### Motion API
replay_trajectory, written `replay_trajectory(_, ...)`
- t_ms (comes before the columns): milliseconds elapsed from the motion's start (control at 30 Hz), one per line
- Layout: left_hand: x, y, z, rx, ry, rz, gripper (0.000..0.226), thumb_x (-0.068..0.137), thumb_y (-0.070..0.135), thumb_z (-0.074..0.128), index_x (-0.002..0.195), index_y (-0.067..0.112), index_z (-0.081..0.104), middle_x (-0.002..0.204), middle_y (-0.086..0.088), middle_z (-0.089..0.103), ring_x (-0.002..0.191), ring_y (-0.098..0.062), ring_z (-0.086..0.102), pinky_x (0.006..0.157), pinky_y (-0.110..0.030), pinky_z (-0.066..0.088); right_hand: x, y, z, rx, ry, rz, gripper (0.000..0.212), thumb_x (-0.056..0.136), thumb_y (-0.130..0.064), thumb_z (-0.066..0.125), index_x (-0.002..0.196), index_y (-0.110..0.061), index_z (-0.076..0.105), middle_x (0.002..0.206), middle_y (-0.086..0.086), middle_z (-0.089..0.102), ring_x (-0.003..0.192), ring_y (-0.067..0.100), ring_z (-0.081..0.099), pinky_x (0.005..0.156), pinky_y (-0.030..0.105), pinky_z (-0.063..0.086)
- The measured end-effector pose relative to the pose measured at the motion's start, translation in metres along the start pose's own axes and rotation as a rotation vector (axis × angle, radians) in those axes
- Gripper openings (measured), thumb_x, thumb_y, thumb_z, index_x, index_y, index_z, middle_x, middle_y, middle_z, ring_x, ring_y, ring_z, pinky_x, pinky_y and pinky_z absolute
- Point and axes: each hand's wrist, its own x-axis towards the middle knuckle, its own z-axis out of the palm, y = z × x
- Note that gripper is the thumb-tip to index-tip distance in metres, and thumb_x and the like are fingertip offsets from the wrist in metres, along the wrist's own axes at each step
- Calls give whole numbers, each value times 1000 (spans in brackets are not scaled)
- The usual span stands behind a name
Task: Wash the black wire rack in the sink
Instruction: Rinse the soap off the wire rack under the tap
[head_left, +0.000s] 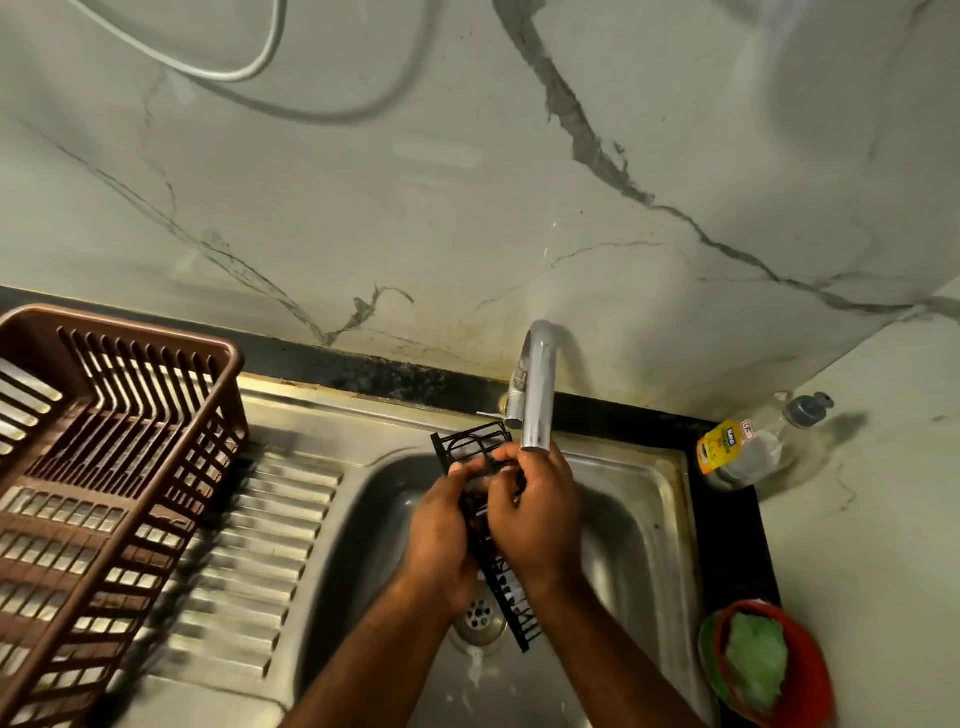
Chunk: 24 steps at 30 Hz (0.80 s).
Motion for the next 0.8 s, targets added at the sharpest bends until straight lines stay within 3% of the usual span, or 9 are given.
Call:
replay_trajectory(67,3,4,-4,41,52,-11,36,108,30,43,113,11,72,98,-16,78,79,-26,74,71,-36,54,-10,1,4,0,-14,-77,35,91,-33,42,109,-19,68,114,-1,59,104,15,60,90,19,47)
replay_trajectory(167,6,6,-8,157,89,29,36,109,29,40,106,11,71,85,-15,77,77,-27,74,71,-37,54,-23,2,3,14,-14,-130,31,95,-27,47,121,-20,62,122,-3,51,111,13,56,93,28,51)
replay_trajectory(300,9,1,-15,361,84,201,44,109,36,42,88,6,68,70,-14,70,54,-18,64,47,-25,47,-35,0,-12,-44,42,-92,36,94,-42,52,123,-21,59,121,-2,53,104,10,57,81,19,51)
replay_trajectory(400,15,1,-26,544,41,282,50,102,47,53,73,8,65,58,-8,63,54,-25,67,42,-24,45,-15,9,-34,-263,111,-93,38,96,-52,49,122,-26,60,121,-3,57,108,12,53,78,19,43)
replay_trajectory(467,17,3,-35,672,-6,304,52,97,52,57,64,12,62,53,-6,60,53,-30,66,39,-24,42,11,25,-39,-164,-89,37,37,98,-53,50,126,-31,60,133,-7,54,122,12,48,89,29,46)
replay_trajectory(533,18,9,-43,742,-62,338,54,95,54,58,57,15,57,50,-4,54,47,-30,59,35,-23,39,30,30,-39,230,-395,332,44,95,-60,52,126,-31,64,135,-8,59,123,11,54,101,34,44)
replay_trajectory(600,18,16,-53,725,-110,377,56,93,54,56,53,16,51,47,-6,48,38,-24,49,36,-23,36,38,35,-36,411,-516,423,52,94,-63,53,117,-20,71,113,-5,71,106,11,65,99,34,47)
replay_trajectory(700,20,25,-61,725,-130,484,61,98,54,54,50,17,49,44,-5,45,35,-18,41,42,-26,38,37,22,-33,297,-478,318,37,104,-36,53,78,-14,69,60,-10,59,60,2,54,65,25,43)
replay_trajectory(800,17,28,-45,927,-64,592,55,105,46,46,60,17,61,50,-4,63,44,-14,58,51,-29,49,31,1,-23,156,-441,225,47,103,-47,49,74,-15,68,60,-3,61,58,14,59,62,34,49)
